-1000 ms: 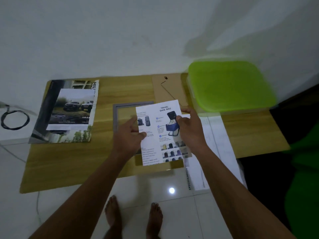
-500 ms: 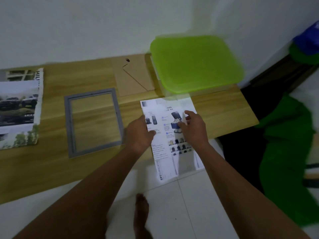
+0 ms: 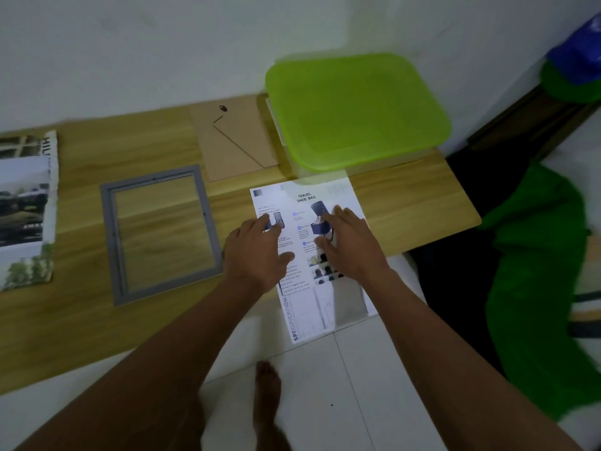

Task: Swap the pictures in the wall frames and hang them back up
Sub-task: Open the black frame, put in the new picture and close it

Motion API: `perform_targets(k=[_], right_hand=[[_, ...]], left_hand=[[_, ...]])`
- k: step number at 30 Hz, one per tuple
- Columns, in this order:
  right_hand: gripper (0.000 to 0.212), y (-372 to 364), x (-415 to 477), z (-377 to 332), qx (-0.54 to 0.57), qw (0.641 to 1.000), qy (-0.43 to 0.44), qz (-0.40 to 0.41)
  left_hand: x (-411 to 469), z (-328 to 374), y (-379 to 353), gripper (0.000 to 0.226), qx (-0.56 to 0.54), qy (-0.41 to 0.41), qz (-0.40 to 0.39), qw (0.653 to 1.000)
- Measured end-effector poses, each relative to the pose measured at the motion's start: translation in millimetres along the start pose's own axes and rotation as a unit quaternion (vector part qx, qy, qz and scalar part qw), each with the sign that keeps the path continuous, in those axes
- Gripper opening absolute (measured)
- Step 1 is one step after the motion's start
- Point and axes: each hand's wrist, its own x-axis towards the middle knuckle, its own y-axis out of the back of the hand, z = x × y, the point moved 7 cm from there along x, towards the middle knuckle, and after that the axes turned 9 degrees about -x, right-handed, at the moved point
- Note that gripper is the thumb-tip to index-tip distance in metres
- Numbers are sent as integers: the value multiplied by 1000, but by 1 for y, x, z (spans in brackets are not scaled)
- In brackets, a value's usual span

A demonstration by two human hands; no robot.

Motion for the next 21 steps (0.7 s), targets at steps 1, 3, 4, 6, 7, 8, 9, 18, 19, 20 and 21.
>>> perform_targets(k=[1, 3, 4, 6, 7, 8, 9, 18, 19, 20, 21], right_hand=[[52, 1, 0, -1, -9, 1000, 1, 0], [49, 7, 1, -5, -8, 1000, -4, 4], [49, 9, 1, -8, -2, 1000, -6, 3], [50, 14, 3, -23, -8, 1000, 6, 4], [50, 17, 4, -33, -15, 1000, 15, 4], [49, 18, 7, -45, -18, 1000, 25, 6], [47, 20, 9, -59, -22, 999, 35, 7], [46, 7, 41, -249, -36, 985, 167, -23], [47, 2, 43, -272, -38, 982, 181, -28], [48, -4, 46, -294, -39, 980, 191, -36], [49, -10, 49, -316, -38, 978, 200, -47]], left_hand=[[-1, 0, 1, 64, -6, 2, -1, 1000], [-3, -1, 9, 61, -27, 7, 5, 1000], [-4, -3, 15, 59, -41, 12, 13, 999], [-10, -9, 32, 55, -68, 21, 35, 997], [-14, -14, 41, 52, -82, 24, 47, 995], [-19, -21, 50, 50, -93, 30, 59, 993], [-24, -31, 59, 50, -103, 40, 66, 992], [-91, -190, 148, 48, -138, 154, 164, 964], [-98, -208, 159, 46, -135, 172, 172, 960], [-105, -226, 169, 43, -133, 190, 177, 956], [-112, -245, 178, 42, -131, 206, 183, 952]])
